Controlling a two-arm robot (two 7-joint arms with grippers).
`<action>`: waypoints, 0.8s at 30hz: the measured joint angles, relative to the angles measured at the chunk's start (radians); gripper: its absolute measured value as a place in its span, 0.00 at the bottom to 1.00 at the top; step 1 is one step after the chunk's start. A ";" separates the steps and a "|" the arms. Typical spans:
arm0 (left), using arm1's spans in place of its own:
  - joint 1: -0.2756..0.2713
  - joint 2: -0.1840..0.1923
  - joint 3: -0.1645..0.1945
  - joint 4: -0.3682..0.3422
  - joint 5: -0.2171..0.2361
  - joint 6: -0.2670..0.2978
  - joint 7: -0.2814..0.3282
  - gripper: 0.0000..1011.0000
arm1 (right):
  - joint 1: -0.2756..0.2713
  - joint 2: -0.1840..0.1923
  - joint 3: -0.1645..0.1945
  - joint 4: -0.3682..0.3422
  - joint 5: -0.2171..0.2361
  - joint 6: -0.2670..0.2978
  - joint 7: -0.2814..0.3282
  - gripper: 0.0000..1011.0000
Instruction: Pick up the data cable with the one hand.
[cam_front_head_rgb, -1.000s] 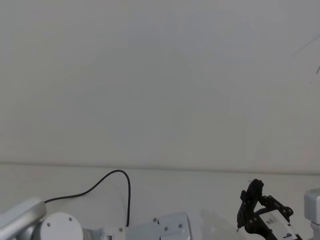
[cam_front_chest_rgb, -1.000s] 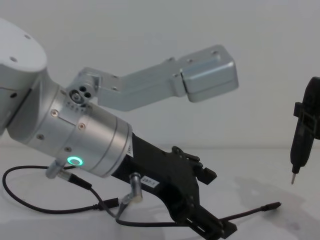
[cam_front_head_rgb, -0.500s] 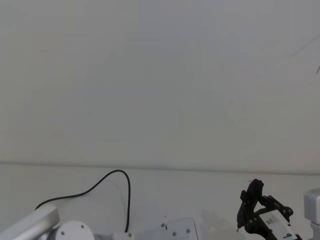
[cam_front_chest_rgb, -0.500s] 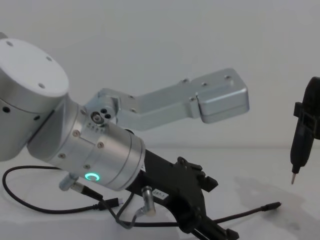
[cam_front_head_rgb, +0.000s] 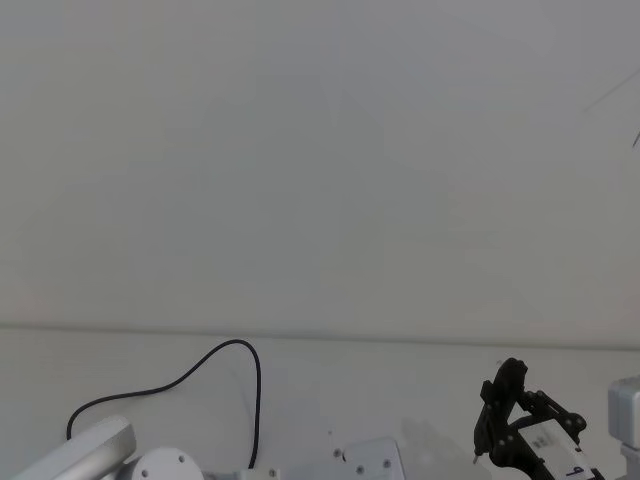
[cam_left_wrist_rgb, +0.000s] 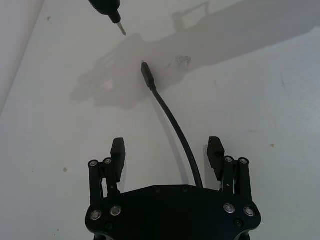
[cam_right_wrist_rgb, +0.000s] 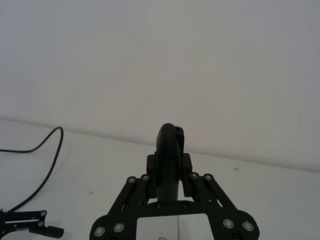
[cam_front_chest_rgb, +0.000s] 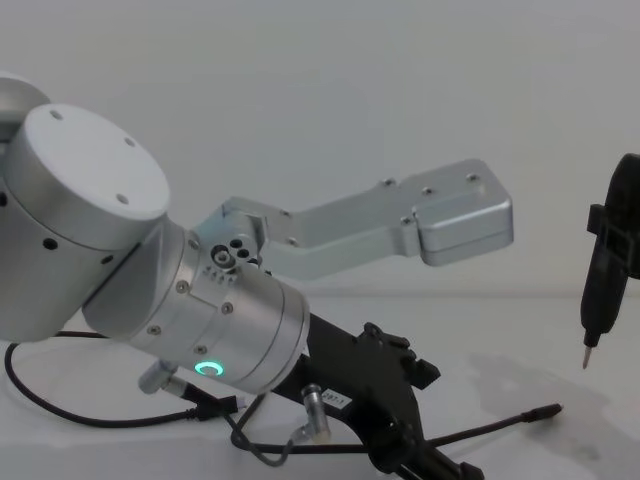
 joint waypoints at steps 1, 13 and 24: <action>0.000 0.000 0.000 0.000 0.000 0.000 0.000 0.99 | 0.000 0.000 0.000 0.000 0.000 0.000 0.000 0.27; 0.001 -0.013 0.001 0.011 0.011 0.002 0.010 0.74 | 0.000 0.000 0.000 0.000 0.000 0.000 0.000 0.27; 0.002 -0.017 0.001 0.014 0.015 0.004 0.014 0.41 | 0.000 0.000 0.000 0.000 0.000 0.000 0.000 0.27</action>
